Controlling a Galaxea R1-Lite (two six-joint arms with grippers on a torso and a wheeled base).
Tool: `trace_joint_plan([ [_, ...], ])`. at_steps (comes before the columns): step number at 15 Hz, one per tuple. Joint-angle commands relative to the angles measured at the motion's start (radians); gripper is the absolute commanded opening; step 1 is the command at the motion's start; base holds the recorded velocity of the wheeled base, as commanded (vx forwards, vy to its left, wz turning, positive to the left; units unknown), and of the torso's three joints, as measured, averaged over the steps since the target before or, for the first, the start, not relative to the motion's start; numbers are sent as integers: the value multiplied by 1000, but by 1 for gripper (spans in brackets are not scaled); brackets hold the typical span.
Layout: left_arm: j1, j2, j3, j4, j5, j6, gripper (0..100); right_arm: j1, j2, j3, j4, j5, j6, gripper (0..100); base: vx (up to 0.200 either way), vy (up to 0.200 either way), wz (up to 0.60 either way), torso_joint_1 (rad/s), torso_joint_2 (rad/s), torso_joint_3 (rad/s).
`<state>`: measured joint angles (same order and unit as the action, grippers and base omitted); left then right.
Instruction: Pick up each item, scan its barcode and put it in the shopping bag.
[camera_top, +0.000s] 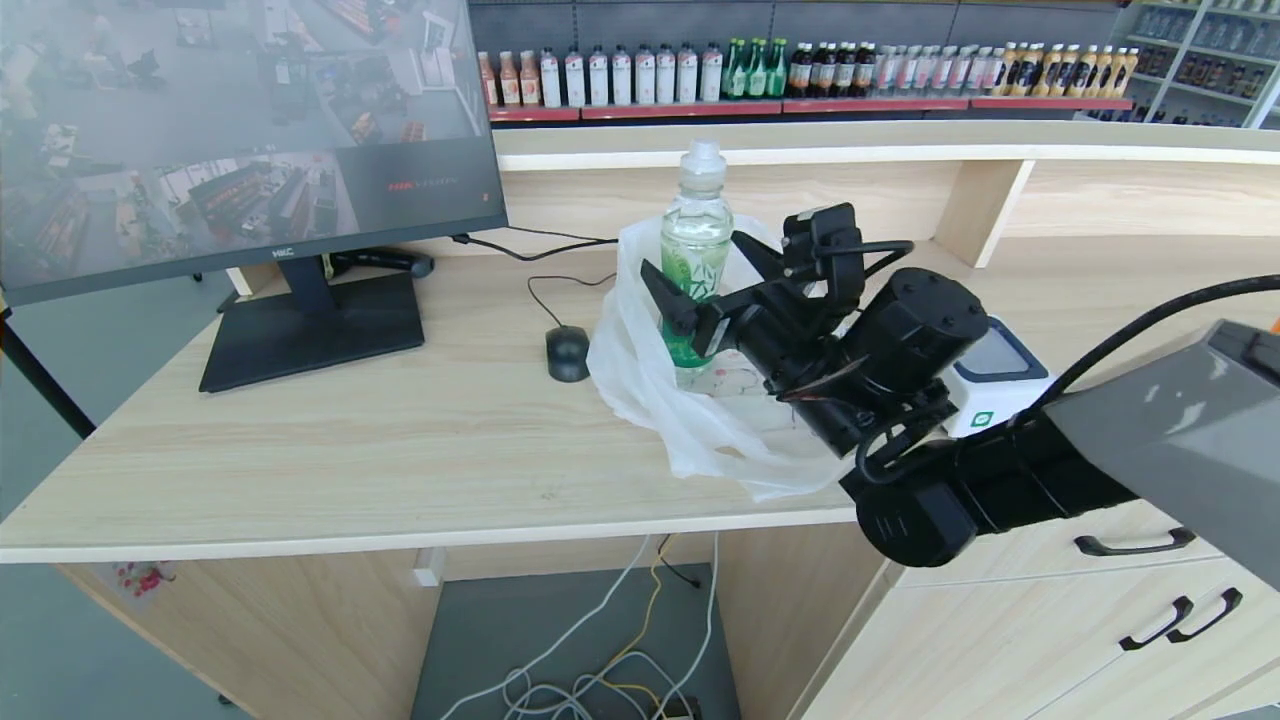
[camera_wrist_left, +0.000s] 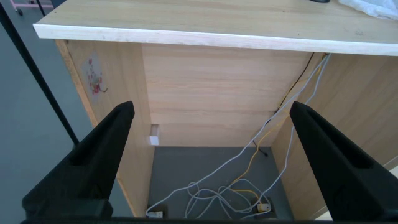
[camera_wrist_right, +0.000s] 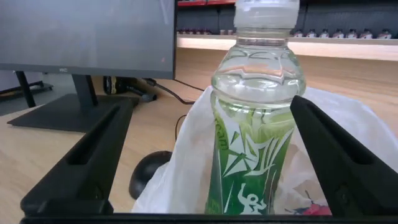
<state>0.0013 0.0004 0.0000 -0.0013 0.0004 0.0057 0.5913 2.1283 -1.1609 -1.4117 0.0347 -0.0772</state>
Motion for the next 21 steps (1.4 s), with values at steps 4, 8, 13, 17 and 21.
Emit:
trace_joint_plan([
  [4,0,0,0,0,1,-1,100,2,-240,435,-159,-1,10,100,0,0,0,0,0,0],
  [8,0,0,0,0,0,2,100,12,-369,595,-159,-1,11,100,0,0,0,0,0,0],
  [13,0,0,0,0,1,-4,100,53,-453,695,-159,-2,11,100,0,0,0,0,0,0],
  [17,0,0,0,0,1,-4,100,48,-469,727,-159,-2,11,100,0,0,0,0,0,0],
  [21,0,0,0,0,1,-7,100,48,-488,737,-159,-2,11,100,-150,0,0,5,3,-1],
])
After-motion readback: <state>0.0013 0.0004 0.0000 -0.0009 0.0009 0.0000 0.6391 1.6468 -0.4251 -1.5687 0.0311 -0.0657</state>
